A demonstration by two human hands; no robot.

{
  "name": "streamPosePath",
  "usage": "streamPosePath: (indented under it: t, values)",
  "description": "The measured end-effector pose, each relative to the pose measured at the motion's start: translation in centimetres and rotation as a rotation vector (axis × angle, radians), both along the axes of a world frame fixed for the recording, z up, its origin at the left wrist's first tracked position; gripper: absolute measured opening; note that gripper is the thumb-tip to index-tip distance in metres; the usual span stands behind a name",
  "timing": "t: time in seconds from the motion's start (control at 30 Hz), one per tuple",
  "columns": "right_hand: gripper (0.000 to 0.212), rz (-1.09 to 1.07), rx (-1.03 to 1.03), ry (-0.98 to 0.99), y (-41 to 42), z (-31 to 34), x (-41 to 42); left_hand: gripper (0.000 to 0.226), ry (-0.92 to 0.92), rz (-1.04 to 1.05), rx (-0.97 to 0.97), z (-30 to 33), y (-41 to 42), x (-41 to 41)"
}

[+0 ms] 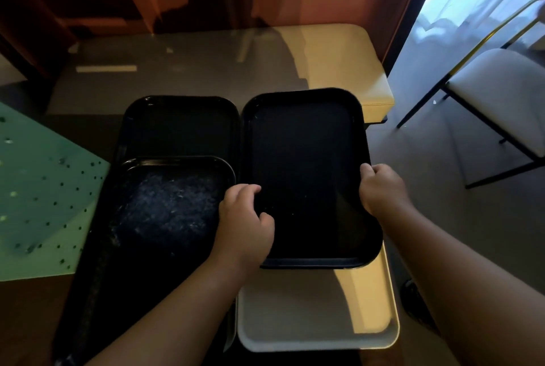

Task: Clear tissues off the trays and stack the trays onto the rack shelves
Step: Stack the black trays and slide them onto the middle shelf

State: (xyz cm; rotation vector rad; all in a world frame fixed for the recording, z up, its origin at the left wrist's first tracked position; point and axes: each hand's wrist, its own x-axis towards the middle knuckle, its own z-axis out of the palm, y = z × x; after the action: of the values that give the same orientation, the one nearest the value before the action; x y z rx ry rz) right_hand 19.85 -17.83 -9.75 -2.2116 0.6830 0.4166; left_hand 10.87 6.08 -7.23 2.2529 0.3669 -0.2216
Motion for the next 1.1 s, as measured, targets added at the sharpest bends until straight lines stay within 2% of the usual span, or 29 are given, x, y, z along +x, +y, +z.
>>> streamPosePath:
  t: [0.2, 0.33, 0.4, 0.43, 0.5, 0.57, 0.63, 0.8, 0.9, 1.03, 1.1]
  values:
    - [0.036, -0.053, 0.185, -0.089, 1.0, 4.9, -1.4, 0.046, 0.092, 0.179, -0.06, 1.3, 4.1, -1.4]
    - [0.032, -0.053, 0.256, -0.136, 2.4, 8.0, -3.8, 0.042, 0.146, 0.269, -0.24, 3.4, 6.6, -2.7]
    - [0.031, -0.04, 0.3, -0.144, 4.3, 9.0, -5.4, 0.031, 0.146, 0.308, -0.314, 4.5, 7.6, -3.6]
    - [0.028, -0.035, 0.334, -0.147, 5.6, 9.2, -6.3, 0.025, 0.13, 0.337, -0.309, 4.8, 8.1, -4.1]
    - [0.024, -0.035, 0.382, -0.141, 8.6, 9.0, -8.2, 0.022, 0.12, 0.407, -0.164, 5.0, 9.6, -5.5]
    - [0.022, -0.046, 0.397, -0.127, 11.9, 8.0, -10.2, 0.036, 0.156, 0.483, -0.007, 4.7, 11.7, -7.4]
    - [0.018, -0.061, 0.39, -0.103, 14.9, 6.5, -12.2, 0.046, 0.218, 0.513, 0.072, 4.0, 14.3, -9.7]
    - [0.015, -0.057, 0.375, -0.035, 19.9, 3.7, -16.5, 0.044, 0.3, 0.518, 0.098, 2.2, 20.0, -14.6]
    - [0.017, -0.06, 0.313, -0.073, 21.6, 3.0, -17.7, 0.043, 0.29, 0.477, 0.107, 1.5, 21.4, -16.5]
    - [0.035, -0.062, 0.218, -0.081, 22.0, -0.2, -18.0, 0.043, 0.254, 0.406, 0.128, 1.0, 22.5, -17.1]
    - [0.036, -0.061, 0.205, -0.066, 21.9, -2.1, -17.7, 0.044, 0.224, 0.368, 0.142, 0.8, 23.0, -17.0]
